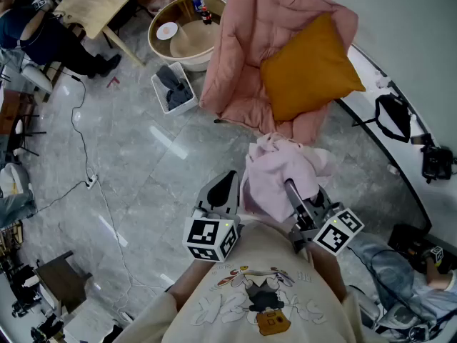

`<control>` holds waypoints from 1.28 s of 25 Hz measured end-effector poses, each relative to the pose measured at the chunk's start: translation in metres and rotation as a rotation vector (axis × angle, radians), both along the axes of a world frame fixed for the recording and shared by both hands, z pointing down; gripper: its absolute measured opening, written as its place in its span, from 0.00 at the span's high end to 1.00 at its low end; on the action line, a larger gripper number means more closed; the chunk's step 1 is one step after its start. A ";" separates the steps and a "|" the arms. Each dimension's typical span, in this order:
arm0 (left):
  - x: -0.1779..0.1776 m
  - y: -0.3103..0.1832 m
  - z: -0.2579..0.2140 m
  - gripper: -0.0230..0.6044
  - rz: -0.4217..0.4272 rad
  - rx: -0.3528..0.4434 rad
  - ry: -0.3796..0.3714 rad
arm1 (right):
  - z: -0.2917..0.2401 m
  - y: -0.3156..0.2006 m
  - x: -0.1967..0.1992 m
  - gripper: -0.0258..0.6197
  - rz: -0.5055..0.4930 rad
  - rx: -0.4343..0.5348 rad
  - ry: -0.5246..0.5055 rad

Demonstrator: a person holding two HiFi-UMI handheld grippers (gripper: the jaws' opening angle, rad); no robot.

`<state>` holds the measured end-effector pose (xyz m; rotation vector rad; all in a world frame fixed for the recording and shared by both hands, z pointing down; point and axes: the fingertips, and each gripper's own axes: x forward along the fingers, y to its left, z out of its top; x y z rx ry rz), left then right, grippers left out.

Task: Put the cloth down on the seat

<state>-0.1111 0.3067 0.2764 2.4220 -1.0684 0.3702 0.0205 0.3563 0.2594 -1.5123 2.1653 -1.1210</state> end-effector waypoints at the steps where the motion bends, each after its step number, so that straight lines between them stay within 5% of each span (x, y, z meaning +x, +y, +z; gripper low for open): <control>1: -0.009 0.013 -0.002 0.96 0.001 -0.003 0.009 | -0.002 0.016 -0.011 0.70 0.001 -0.007 0.008; 8: -0.067 0.121 -0.004 0.96 0.088 -0.034 0.061 | -0.025 0.128 -0.092 0.70 0.070 0.006 0.015; 16: -0.118 0.215 -0.009 0.96 0.205 -0.034 0.078 | -0.032 0.216 -0.170 0.70 0.136 0.034 -0.131; 25: -0.099 0.239 -0.026 0.96 0.219 -0.041 0.076 | -0.054 0.235 -0.152 0.70 0.108 0.079 -0.098; 32: -0.048 0.242 -0.030 0.96 0.219 -0.027 0.058 | -0.056 0.242 -0.102 0.70 0.121 0.108 -0.109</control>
